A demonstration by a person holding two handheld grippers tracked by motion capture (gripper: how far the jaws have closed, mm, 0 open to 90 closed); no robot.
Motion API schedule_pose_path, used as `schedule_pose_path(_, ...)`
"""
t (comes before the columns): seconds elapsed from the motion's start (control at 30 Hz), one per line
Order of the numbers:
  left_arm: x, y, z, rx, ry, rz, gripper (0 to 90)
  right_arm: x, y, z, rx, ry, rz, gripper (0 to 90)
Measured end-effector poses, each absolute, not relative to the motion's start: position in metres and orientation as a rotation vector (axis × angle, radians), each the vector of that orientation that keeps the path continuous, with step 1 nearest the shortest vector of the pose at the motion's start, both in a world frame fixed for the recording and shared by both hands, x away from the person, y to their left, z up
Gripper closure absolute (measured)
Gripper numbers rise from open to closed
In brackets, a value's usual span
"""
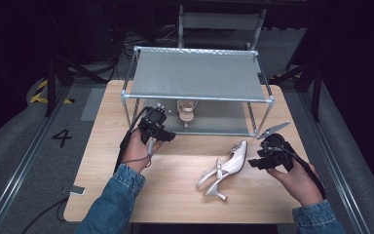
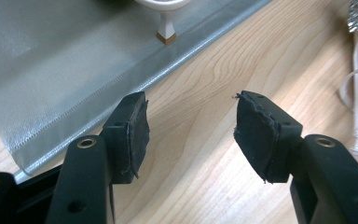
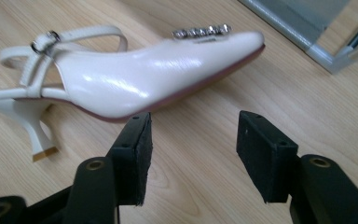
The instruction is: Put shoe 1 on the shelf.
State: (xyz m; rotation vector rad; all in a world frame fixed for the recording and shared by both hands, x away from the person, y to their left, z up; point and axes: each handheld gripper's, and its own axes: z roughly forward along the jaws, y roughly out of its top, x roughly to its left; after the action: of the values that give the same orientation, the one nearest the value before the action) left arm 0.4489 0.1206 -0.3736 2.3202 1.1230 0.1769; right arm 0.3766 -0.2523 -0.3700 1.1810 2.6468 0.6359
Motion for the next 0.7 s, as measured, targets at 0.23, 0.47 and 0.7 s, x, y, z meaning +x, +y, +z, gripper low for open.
schedule_pose_path(0.23, 0.447, 0.132, -0.362, 2.306, 1.146, 0.170, 43.4, 0.384, -0.228, -0.362, 1.133, 2.693, 0.613, 46.3)
schedule_pose_path(0.47, 0.447, 0.139, -0.358, 2.291, 1.147, 0.171, 43.4, 0.393, -0.204, -0.361, 1.103, 2.741, 0.613, 46.5)
schedule_pose_path(0.7, 0.449, 0.140, -0.358, 2.294, 1.143, 0.169, 44.0, 0.398, -0.184, -0.365, 1.071, 2.788, 0.608, 46.3)
